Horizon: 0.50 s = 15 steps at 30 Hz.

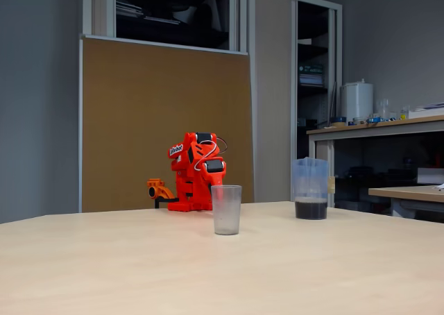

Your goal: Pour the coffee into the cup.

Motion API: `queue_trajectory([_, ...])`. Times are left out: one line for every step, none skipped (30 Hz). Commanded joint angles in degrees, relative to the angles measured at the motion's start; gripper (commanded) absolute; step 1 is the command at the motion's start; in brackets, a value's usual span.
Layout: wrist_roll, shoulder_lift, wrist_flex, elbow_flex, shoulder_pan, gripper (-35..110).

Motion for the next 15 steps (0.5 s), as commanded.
queue_trajectory([-0.09, 0.97, 0.70, 0.35, -0.18, 0])
queue_trajectory([-0.09, 0.97, 0.70, 0.35, -0.18, 0])
queue_trajectory([-0.09, 0.97, 0.70, 0.35, -0.18, 0])
queue_trajectory([-0.09, 0.97, 0.70, 0.35, -0.35, 0])
queue_trajectory([-0.18, 0.97, 0.70, 0.35, -2.90, 0])
queue_trajectory([-0.09, 0.88, 0.70, 0.35, -6.59, 0])
queue_trajectory([-2.11, 0.70, 0.62, 0.35, -9.67, 0])
queue_trajectory([-5.27, 0.70, 0.53, 0.35, -11.34, 0])
queue_trajectory([-5.62, 0.70, 0.70, 0.35, -13.10, 0])
queue_trajectory([-5.54, 0.70, 0.70, 0.35, -15.82, 0])
queue_trajectory([-5.54, 0.70, 0.70, 0.35, -18.63, 0])
queue_trajectory([-5.54, 0.79, 0.79, 0.35, -21.18, 0])
queue_trajectory([-5.62, 0.88, 0.35, 0.35, -24.08, 0])
queue_trajectory([-5.36, 0.97, -0.97, 0.35, -26.98, 0])
queue_trajectory([-4.39, 1.23, -2.29, 0.35, -29.71, 0])
